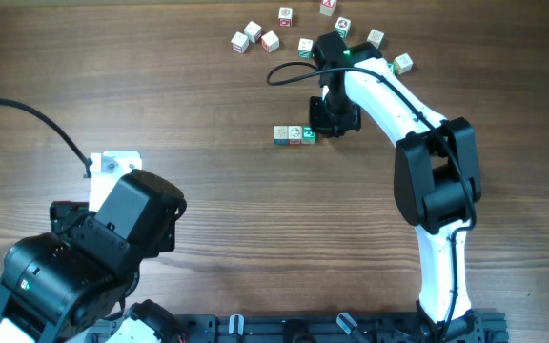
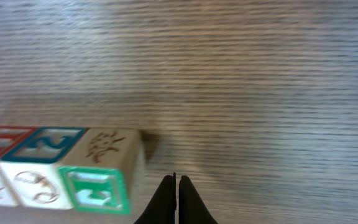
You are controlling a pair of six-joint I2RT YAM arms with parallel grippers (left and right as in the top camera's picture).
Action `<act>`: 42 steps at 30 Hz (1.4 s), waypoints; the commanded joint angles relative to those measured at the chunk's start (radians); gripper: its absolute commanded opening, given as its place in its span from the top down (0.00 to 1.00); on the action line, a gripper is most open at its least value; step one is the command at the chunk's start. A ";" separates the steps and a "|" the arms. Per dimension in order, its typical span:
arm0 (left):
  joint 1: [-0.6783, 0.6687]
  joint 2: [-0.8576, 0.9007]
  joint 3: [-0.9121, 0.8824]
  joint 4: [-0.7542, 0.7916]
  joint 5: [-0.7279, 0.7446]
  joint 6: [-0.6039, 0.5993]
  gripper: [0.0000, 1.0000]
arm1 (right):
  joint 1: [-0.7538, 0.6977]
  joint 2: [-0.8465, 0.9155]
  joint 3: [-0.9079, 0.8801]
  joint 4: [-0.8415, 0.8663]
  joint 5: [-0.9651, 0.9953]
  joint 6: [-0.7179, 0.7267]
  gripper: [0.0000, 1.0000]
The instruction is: Form a horizontal line
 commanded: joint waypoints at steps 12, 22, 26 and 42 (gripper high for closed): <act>0.003 -0.003 0.002 0.000 -0.006 -0.021 0.00 | 0.002 -0.351 -0.001 -0.060 0.194 -0.011 0.95; 0.003 -0.003 0.002 0.000 -0.006 -0.021 0.00 | 0.002 -0.750 -0.001 -0.150 0.189 -0.008 0.04; 0.003 -0.003 0.002 0.000 -0.006 -0.021 0.00 | 0.002 -0.836 -0.001 -0.162 0.187 -0.008 0.00; 0.003 -0.003 0.002 0.000 -0.006 -0.021 0.00 | 0.000 -0.903 -0.001 -0.005 0.222 -0.112 0.00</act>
